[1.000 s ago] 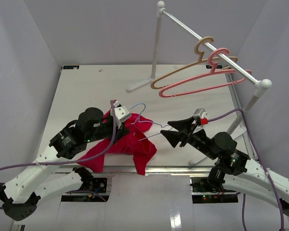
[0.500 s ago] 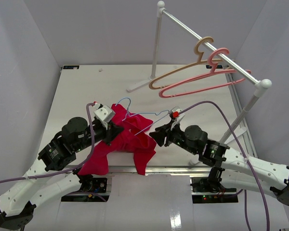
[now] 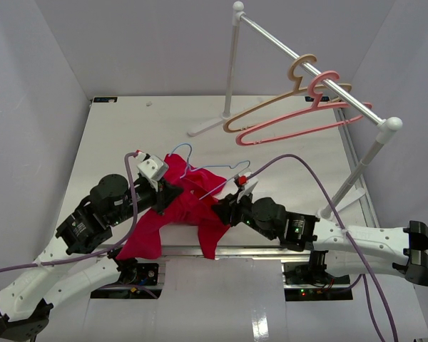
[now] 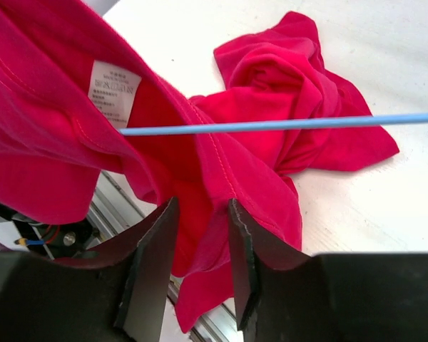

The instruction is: Place the t-shirt on the hanger

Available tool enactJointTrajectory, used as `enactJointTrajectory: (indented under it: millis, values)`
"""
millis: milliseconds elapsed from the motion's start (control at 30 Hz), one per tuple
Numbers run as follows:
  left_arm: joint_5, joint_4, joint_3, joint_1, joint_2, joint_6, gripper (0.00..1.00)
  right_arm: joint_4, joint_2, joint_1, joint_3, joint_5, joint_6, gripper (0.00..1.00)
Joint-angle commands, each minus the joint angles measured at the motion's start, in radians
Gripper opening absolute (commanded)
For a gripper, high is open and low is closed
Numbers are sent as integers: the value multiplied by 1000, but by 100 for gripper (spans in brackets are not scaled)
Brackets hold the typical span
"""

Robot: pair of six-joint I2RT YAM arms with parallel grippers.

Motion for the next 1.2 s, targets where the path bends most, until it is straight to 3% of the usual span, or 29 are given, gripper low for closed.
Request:
enactJointTrajectory:
  millis: [0, 200, 333, 500, 633, 900, 1167]
  values:
    - [3, 65, 7, 4, -12, -19, 0, 2, 45, 58, 9, 185, 83, 32]
    - [12, 65, 32, 4, -37, -24, 0, -36, 67, 79, 3, 323, 144, 26]
    - [32, 65, 38, 4, -61, -33, 0, -44, 49, 79, -14, 350, 150, 8]
    - [72, 56, 16, 4, -48, -3, 0, -147, 14, 77, -2, 433, 168, 8]
    - [207, 47, -6, 4, -54, 63, 0, -223, -95, 49, -35, 524, 154, 8]
    - [415, -68, 35, 3, -39, 196, 0, -352, -442, -22, -112, 546, 144, 8]
    - [249, -140, 102, 2, 81, 322, 0, -535, -541, -23, -36, 558, 146, 8]
